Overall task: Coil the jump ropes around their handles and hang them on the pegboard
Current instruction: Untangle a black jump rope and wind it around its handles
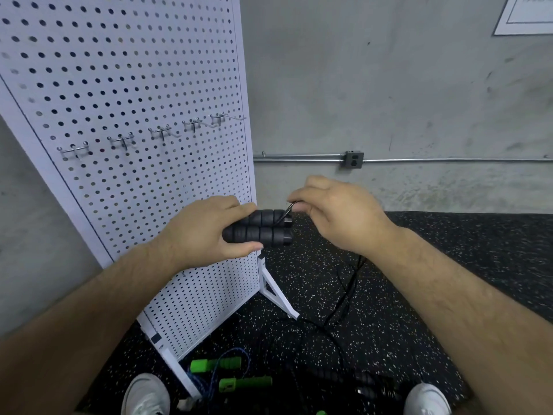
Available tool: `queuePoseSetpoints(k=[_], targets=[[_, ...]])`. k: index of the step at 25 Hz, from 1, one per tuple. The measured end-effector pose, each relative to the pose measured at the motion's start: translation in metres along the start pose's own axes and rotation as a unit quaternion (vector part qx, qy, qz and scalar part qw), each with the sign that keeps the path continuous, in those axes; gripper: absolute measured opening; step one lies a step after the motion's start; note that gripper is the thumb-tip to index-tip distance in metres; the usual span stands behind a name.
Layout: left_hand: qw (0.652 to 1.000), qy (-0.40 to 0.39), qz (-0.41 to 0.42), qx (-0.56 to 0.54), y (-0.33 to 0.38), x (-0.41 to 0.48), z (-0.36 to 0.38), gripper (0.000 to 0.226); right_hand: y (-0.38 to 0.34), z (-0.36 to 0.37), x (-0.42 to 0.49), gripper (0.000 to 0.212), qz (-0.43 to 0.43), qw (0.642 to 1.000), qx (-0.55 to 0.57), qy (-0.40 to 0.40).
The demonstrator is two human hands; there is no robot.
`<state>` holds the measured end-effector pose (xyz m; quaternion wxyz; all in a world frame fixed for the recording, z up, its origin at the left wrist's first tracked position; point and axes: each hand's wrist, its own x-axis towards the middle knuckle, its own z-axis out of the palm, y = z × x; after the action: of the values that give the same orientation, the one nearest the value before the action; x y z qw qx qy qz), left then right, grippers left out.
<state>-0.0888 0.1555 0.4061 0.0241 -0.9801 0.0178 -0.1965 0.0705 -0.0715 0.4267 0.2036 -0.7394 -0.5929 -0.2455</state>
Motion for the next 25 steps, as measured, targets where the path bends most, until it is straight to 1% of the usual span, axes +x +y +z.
queuePoseSetpoints(k=[3, 5, 6, 7, 9, 10, 12, 13, 14, 16, 18, 20, 21, 23, 25], targets=[[0.998, 0.009, 0.029, -0.057, 0.018, -0.002, -0.003, 0.065, 0.014, 0.001, -0.002, 0.024, 0.048, 0.995, 0.085, 0.029], [0.995, 0.042, 0.041, -0.087, 0.029, -0.002, -0.007, 0.060, 0.019, 0.008, -0.003, 0.023, 0.070, 0.987, 0.142, 0.019], [0.992, 0.059, 0.042, -0.103, 0.033, -0.001, -0.009, 0.059, 0.019, 0.013, -0.002, 0.021, 0.086, 0.978, 0.192, 0.007], [0.989, 0.074, 0.040, -0.119, 0.037, -0.001, -0.011, 0.058, 0.017, 0.017, -0.002, 0.020, 0.114, 0.957, 0.268, -0.005], [0.988, 0.100, 0.032, -0.116, 0.042, 0.001, -0.015, 0.060, 0.002, 0.029, -0.003, 0.023, 0.180, 0.877, 0.445, -0.023], [0.989, 0.114, 0.026, -0.089, 0.041, 0.003, -0.016, 0.063, -0.009, 0.037, -0.006, 0.027, 0.218, 0.852, 0.474, -0.037], [0.991, 0.133, 0.015, -0.014, 0.033, 0.008, -0.018, 0.066, -0.032, 0.052, -0.011, 0.030, 0.281, 0.868, 0.399, -0.090], [0.991, 0.135, 0.011, 0.022, 0.026, 0.009, -0.017, 0.066, -0.043, 0.057, -0.012, 0.034, 0.290, 0.874, 0.376, -0.104], [0.990, 0.132, 0.013, 0.052, 0.018, 0.011, -0.016, 0.067, -0.054, 0.061, -0.013, 0.036, 0.288, 0.872, 0.382, -0.100], [0.988, 0.119, 0.020, 0.091, 0.003, 0.010, -0.009, 0.068, -0.064, 0.061, -0.012, 0.033, 0.292, 0.868, 0.389, -0.098], [0.989, 0.107, 0.008, 0.102, -0.006, 0.009, 0.000, 0.068, -0.067, 0.056, -0.015, 0.030, 0.286, 0.881, 0.341, -0.161], [0.988, 0.096, -0.013, 0.118, -0.014, 0.009, 0.008, 0.068, -0.074, 0.049, -0.021, 0.031, 0.249, 0.895, 0.289, -0.232], [0.988, 0.090, -0.019, 0.124, -0.018, 0.009, 0.011, 0.069, -0.078, 0.045, -0.022, 0.034, 0.228, 0.901, 0.271, -0.249], [0.988, 0.083, -0.021, 0.127, -0.026, 0.009, 0.016, 0.071, -0.085, 0.030, -0.019, 0.039, 0.210, 0.913, 0.257, -0.238], [0.989, 0.076, -0.024, 0.127, -0.030, 0.008, 0.019, 0.072, -0.083, 0.011, -0.014, 0.036, 0.190, 0.933, 0.223, -0.207]])
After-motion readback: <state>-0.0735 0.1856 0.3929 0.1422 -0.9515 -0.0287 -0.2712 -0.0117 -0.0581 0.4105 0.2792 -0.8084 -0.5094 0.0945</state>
